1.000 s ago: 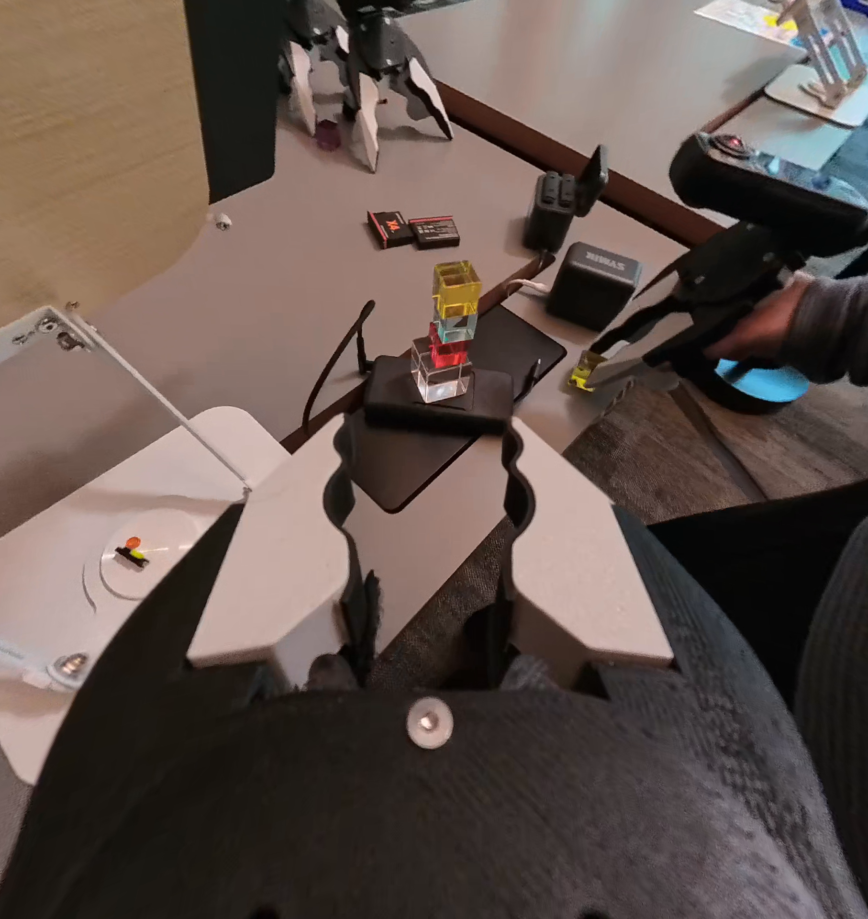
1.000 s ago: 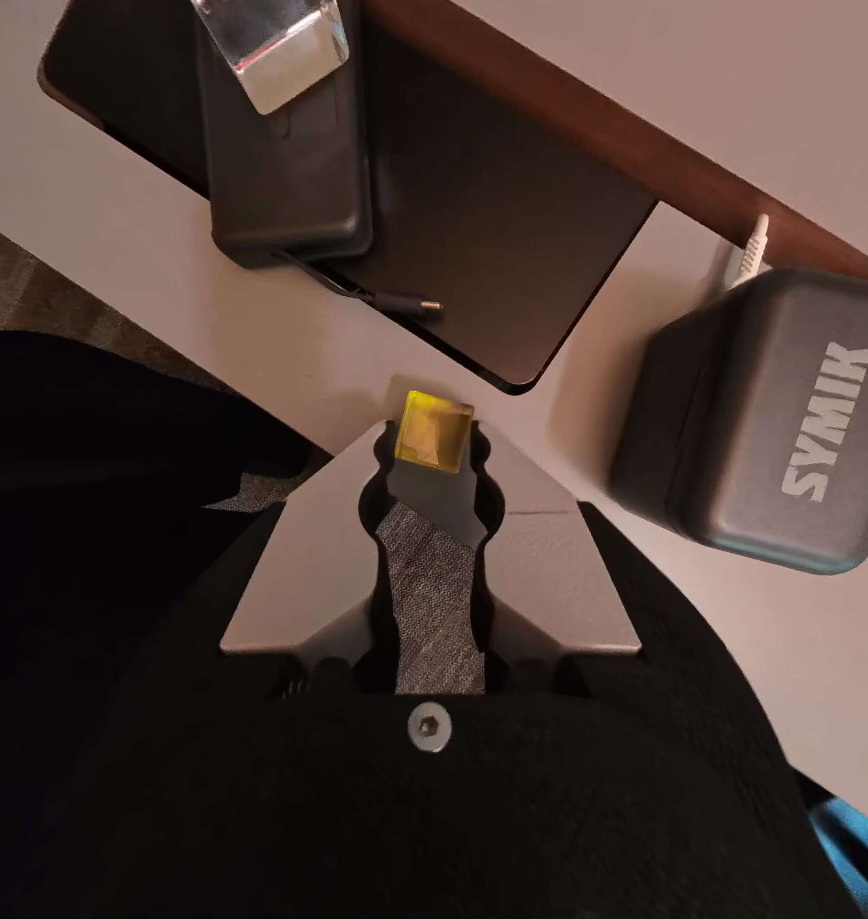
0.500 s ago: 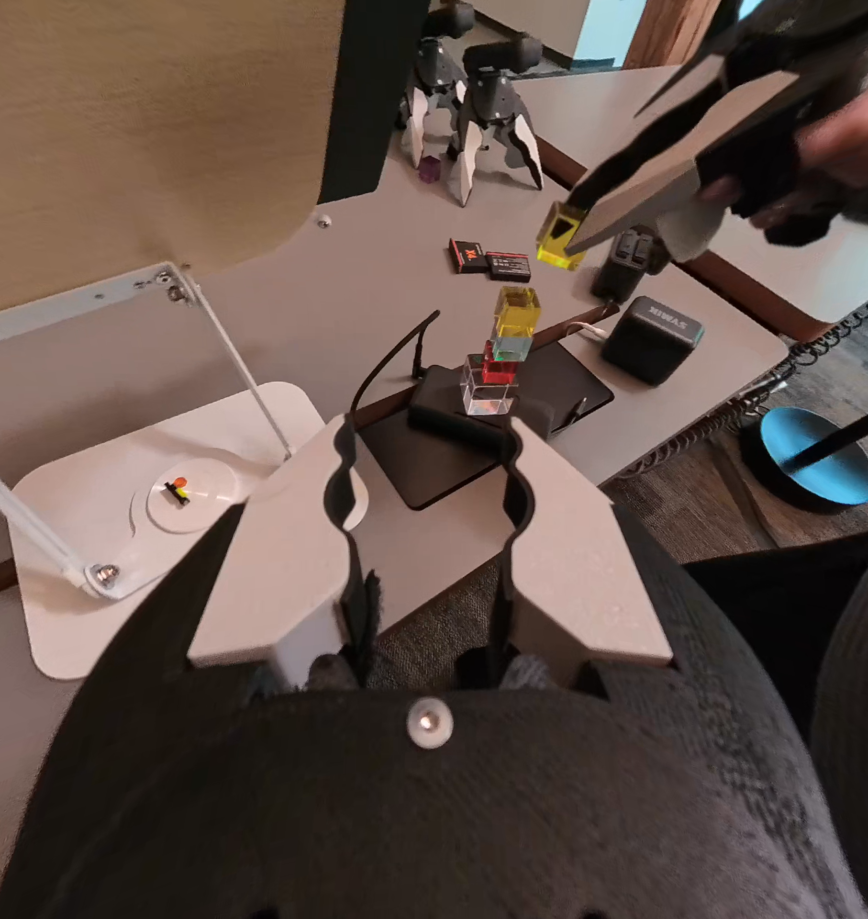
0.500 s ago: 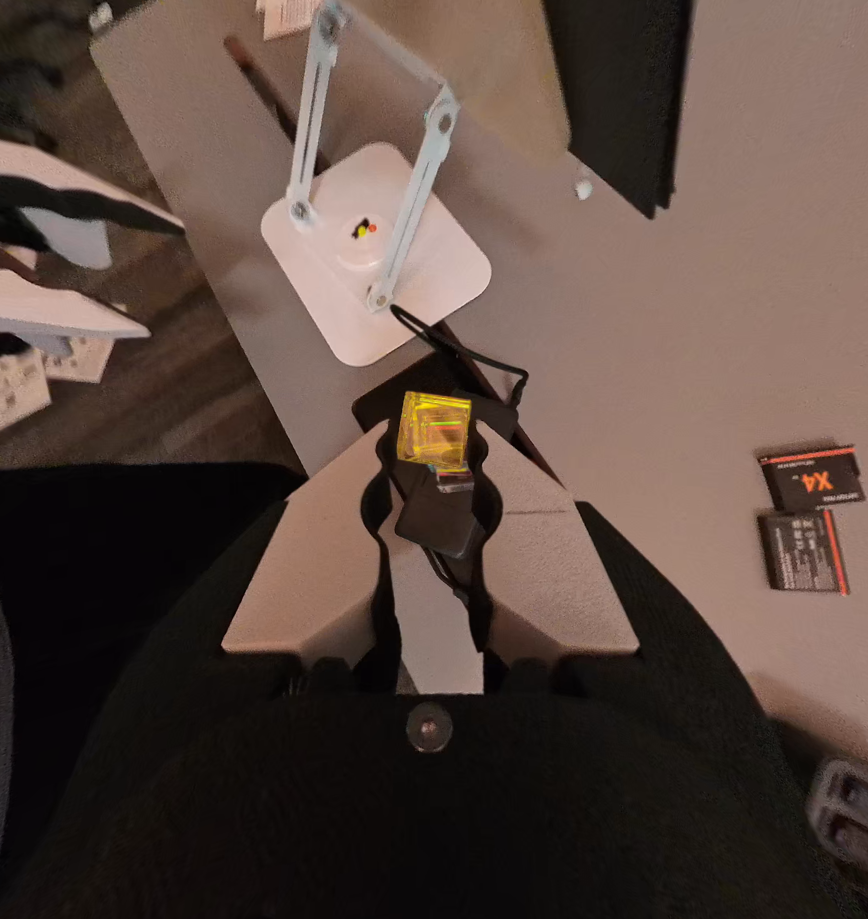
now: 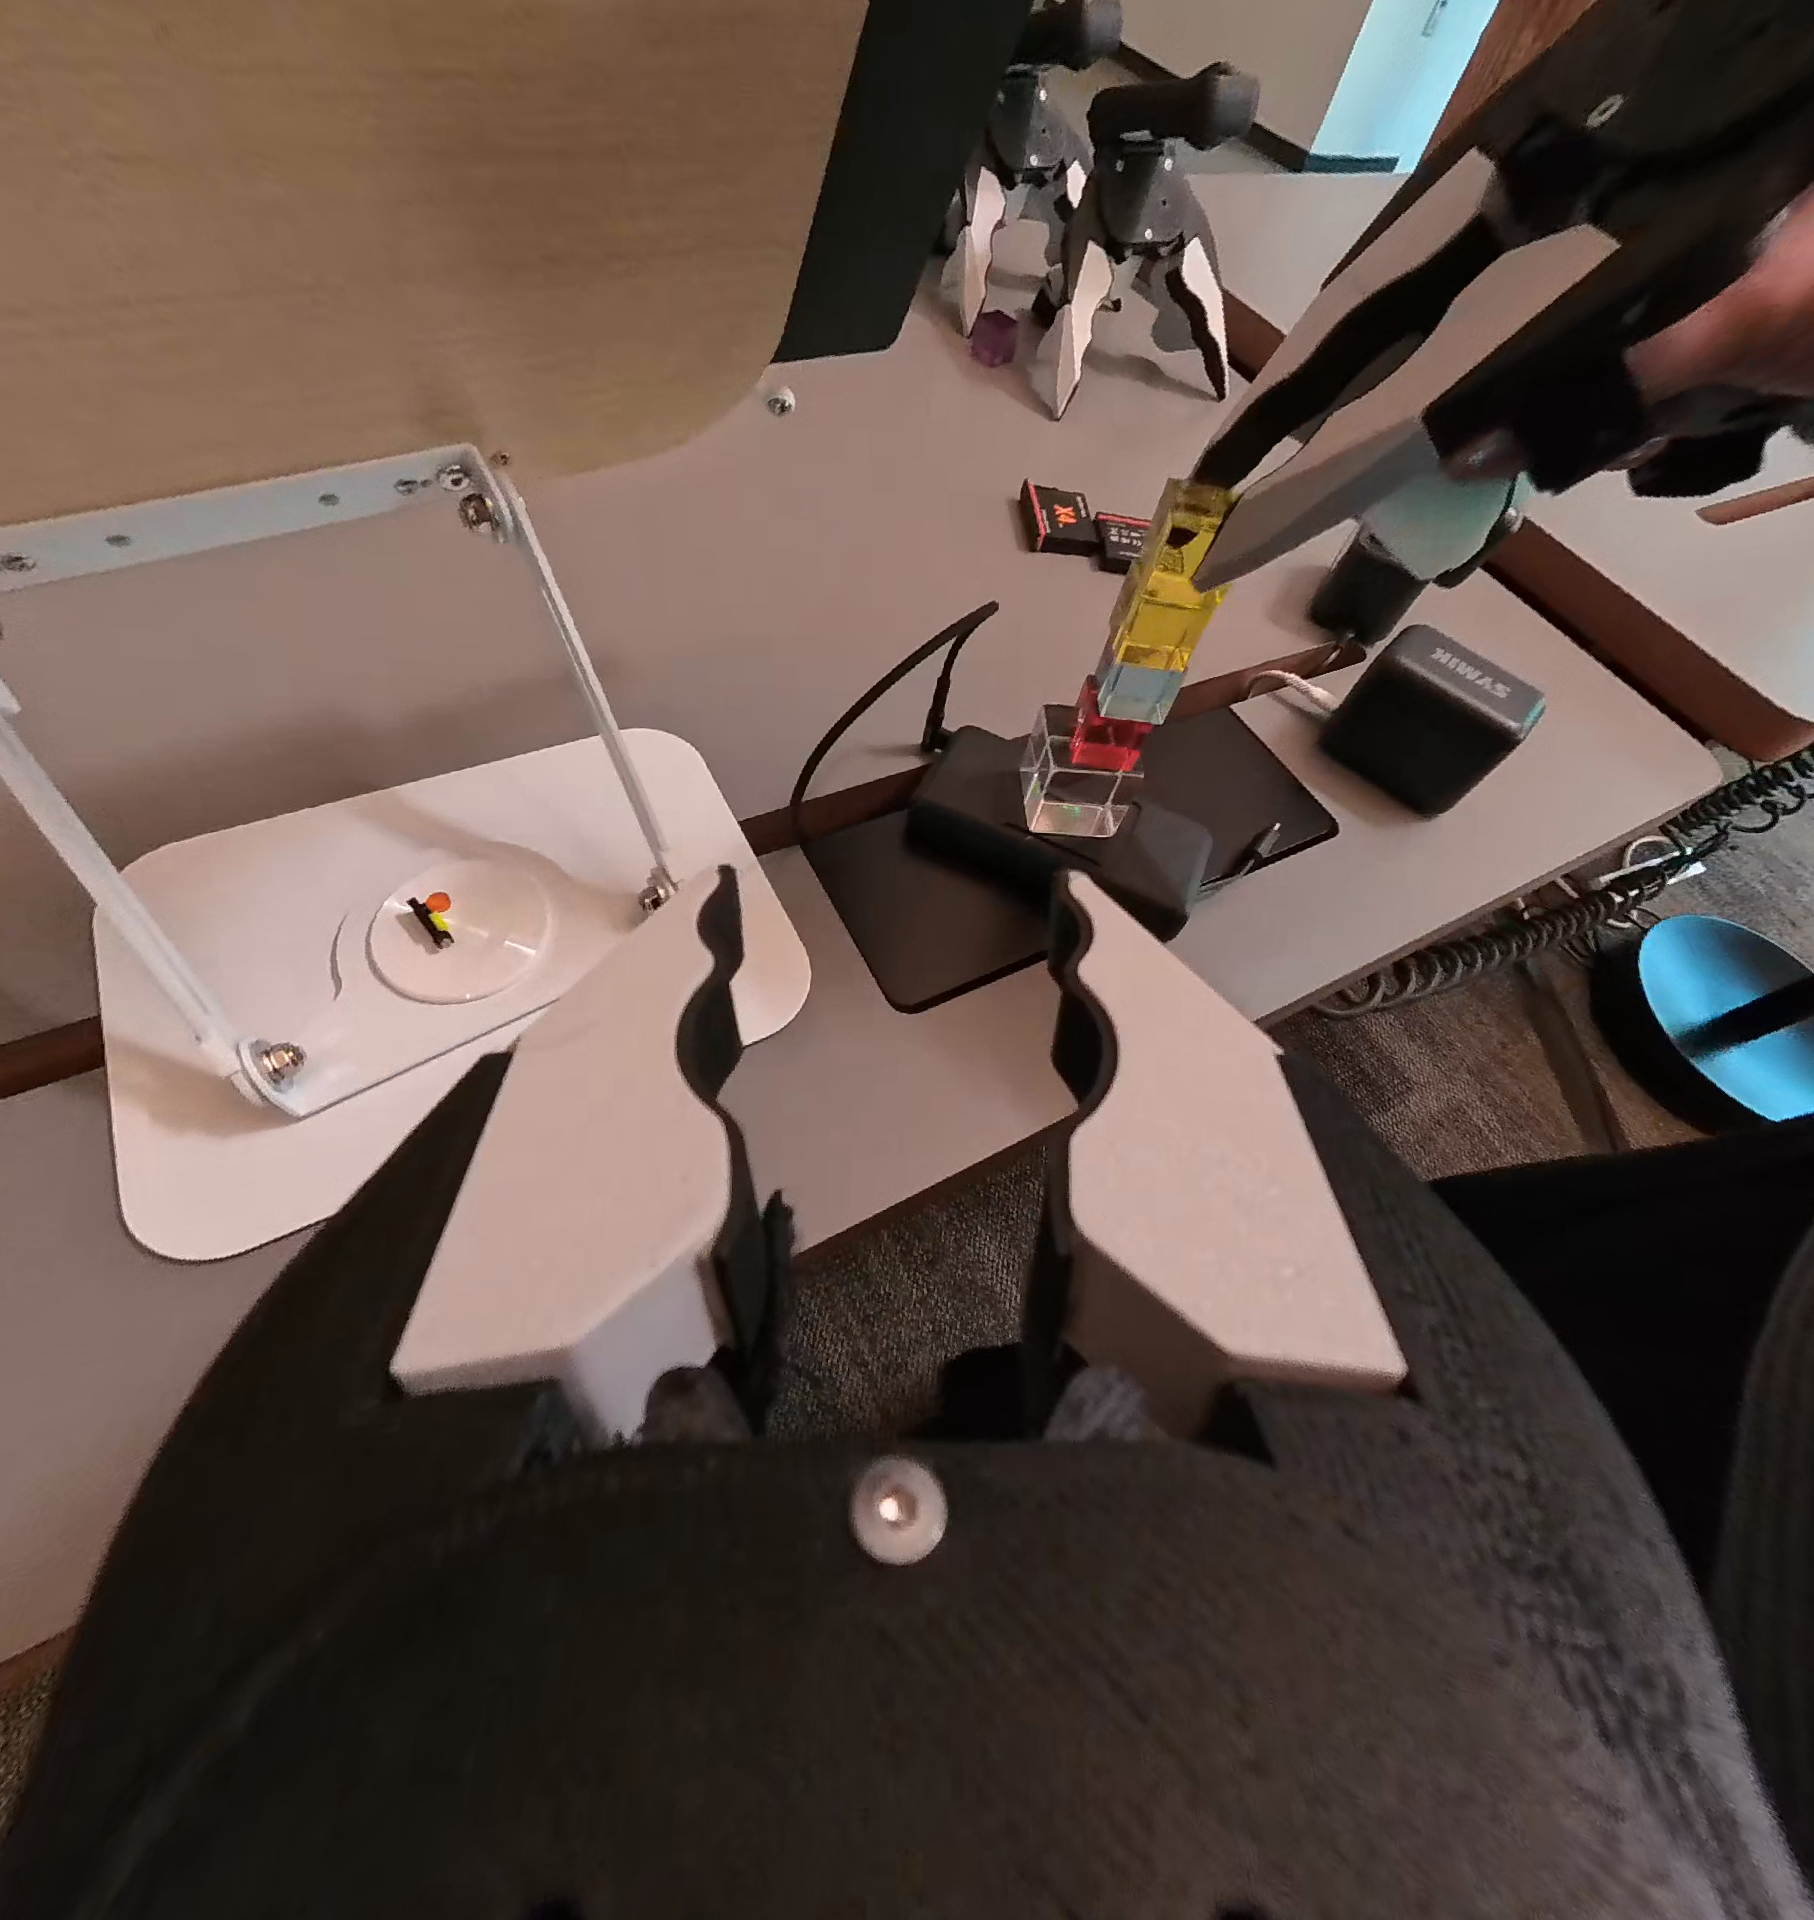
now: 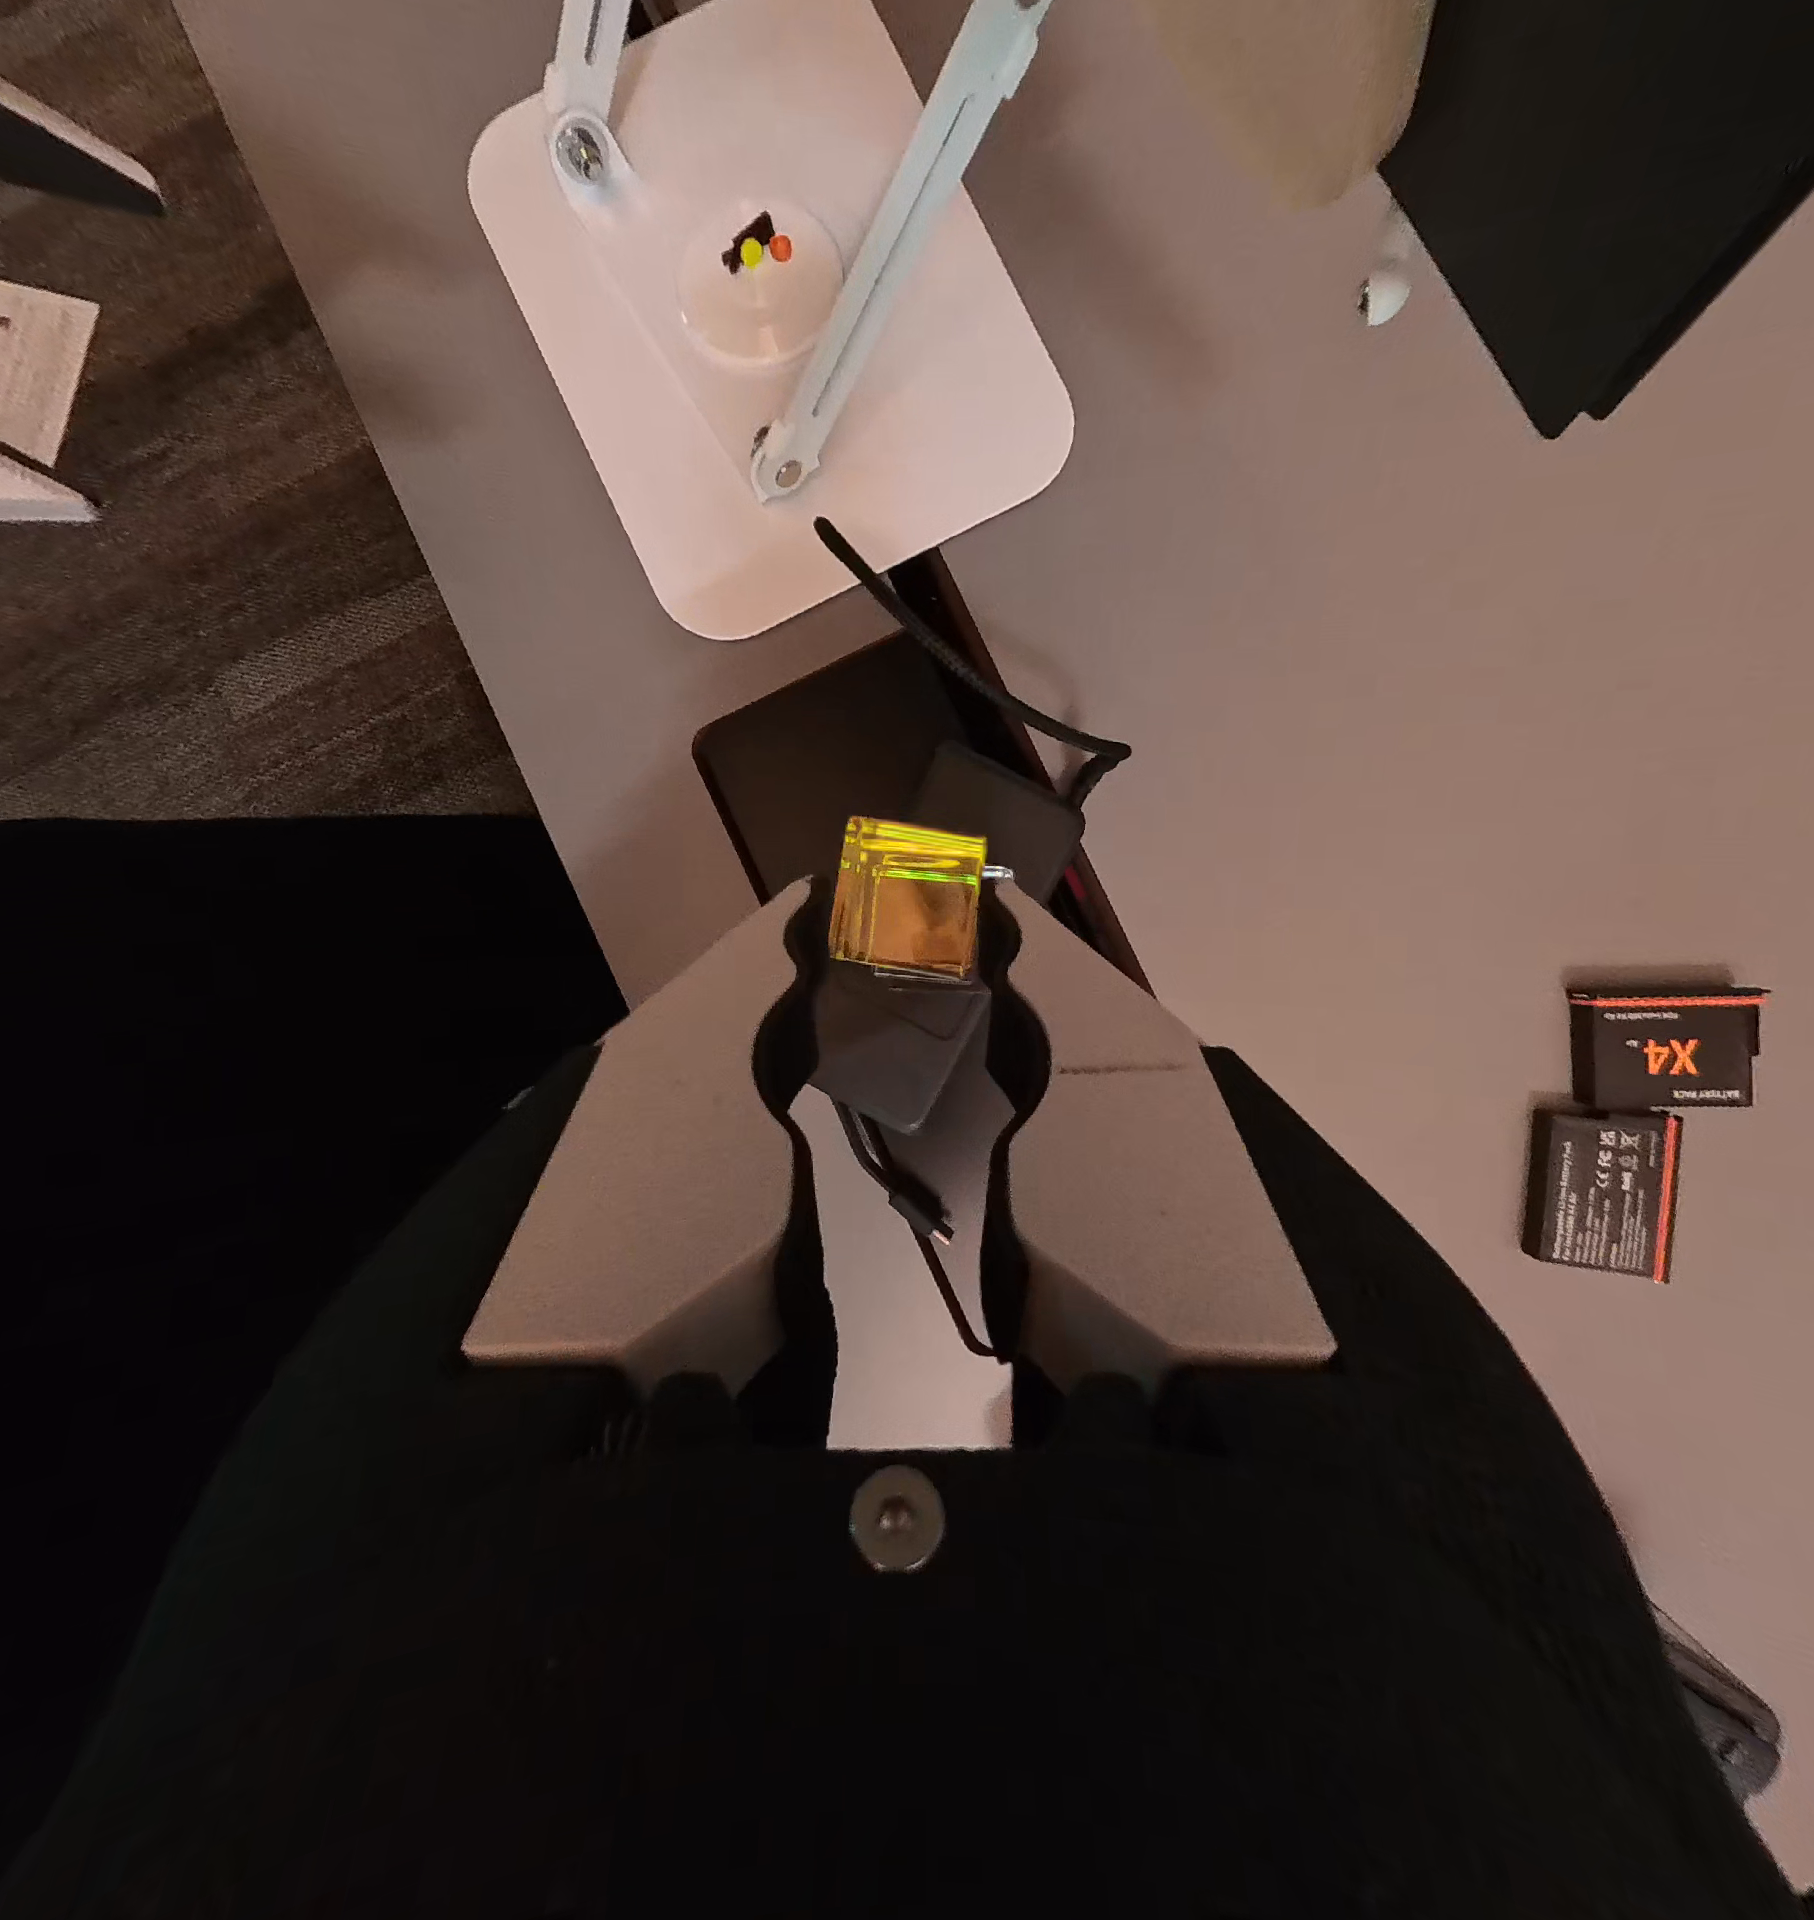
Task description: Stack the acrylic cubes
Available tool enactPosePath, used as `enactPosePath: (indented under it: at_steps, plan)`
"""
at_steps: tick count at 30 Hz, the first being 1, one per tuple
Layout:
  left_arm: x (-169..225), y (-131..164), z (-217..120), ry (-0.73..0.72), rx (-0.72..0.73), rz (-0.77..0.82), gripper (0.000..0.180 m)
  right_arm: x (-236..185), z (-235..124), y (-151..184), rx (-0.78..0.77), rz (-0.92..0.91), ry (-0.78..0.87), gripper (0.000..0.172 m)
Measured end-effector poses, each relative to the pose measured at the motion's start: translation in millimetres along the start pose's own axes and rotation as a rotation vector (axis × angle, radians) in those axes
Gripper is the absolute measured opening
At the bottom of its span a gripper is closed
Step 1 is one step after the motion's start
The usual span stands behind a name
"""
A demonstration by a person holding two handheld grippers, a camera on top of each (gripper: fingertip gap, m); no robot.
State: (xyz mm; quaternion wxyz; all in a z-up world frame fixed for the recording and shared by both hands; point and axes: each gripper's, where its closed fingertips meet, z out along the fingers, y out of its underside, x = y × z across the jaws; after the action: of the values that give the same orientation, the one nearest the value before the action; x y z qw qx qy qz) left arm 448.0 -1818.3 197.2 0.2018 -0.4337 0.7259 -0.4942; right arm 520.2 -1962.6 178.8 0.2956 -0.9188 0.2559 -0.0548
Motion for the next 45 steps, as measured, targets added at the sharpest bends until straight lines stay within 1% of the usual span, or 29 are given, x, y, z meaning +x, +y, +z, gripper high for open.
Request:
enactPosePath:
  at_steps: [3,6,8,9,11,13,15,18,22,25,27,31,33,35,37,40,42,45]
  plan:
    - [-0.3,-1.2,0.6,-0.002,0.003,0.002,0.059,-0.9,0.4,-1.2,0.015,0.016,0.000,0.029]
    - [-1.1,-2.9,0.6,-0.007,0.006,0.008,0.060,-2.9,-11.3,-2.1,0.065,0.058,0.009,0.051]
    - [-3.1,-4.4,-1.1,-0.017,0.010,0.009,0.061,-4.9,-30.8,0.3,0.131,0.093,0.019,0.060]
    - [-4.3,-4.7,-2.3,-0.022,0.012,0.007,0.061,-3.7,-41.9,3.6,0.166,0.107,0.036,0.061]
    - [-7.3,-4.5,-4.3,-0.030,0.015,0.000,0.062,5.1,-60.7,16.6,0.213,0.126,0.090,0.060]
    - [-10.1,-3.9,-5.3,-0.035,0.016,-0.011,0.062,21.2,-71.7,35.2,0.224,0.164,0.146,0.060]
    - [-12.4,-4.1,-5.0,-0.039,0.016,-0.019,0.062,37.3,-75.4,52.2,0.220,0.238,0.169,0.059]
    - [-13.7,-7.9,-3.6,-0.039,0.023,-0.027,0.062,67.0,-75.9,66.2,0.226,0.330,0.250,0.053]
    - [-18.3,-15.7,-4.3,-0.055,0.050,-0.053,0.062,110.9,-71.4,66.2,0.235,0.407,0.361,0.045]
    - [-28.1,-19.6,-9.8,-0.092,0.069,-0.096,0.062,148.1,-66.0,55.2,0.252,0.484,0.373,0.043]
    - [-37.8,-22.1,-17.4,-0.136,0.081,-0.106,0.062,181.2,-63.8,44.6,0.252,0.520,0.380,0.042]
    - [-70.3,-20.3,-39.1,-0.280,0.095,-0.080,0.062,269.4,-53.1,19.4,0.169,0.575,0.389,0.036]
    - [-89.9,-17.0,-48.9,-0.341,0.088,-0.086,0.062,315.5,-38.9,12.8,0.069,0.631,0.375,0.033]
    - [-111.5,-13.9,-55.9,-0.395,0.087,-0.094,0.061,357.7,-22.6,9.8,-0.026,0.721,0.357,0.032]
    - [-134.0,-9.5,-58.3,-0.447,0.074,-0.117,0.061,390.0,-6.2,9.5,-0.114,0.822,0.333,0.032]
    - [-160.9,-5.2,-55.6,-0.501,0.069,-0.160,0.061,425.7,16.5,12.5,-0.239,0.918,0.304,0.032]
    - [-171.4,-0.3,-51.2,-0.520,0.053,-0.187,0.061,441.9,29.0,20.2,-0.340,0.922,0.312,0.033]
    - [-173.6,8.2,-41.9,-0.491,0.001,-0.197,0.061,452.6,46.7,34.2,-0.470,0.908,0.328,0.034]
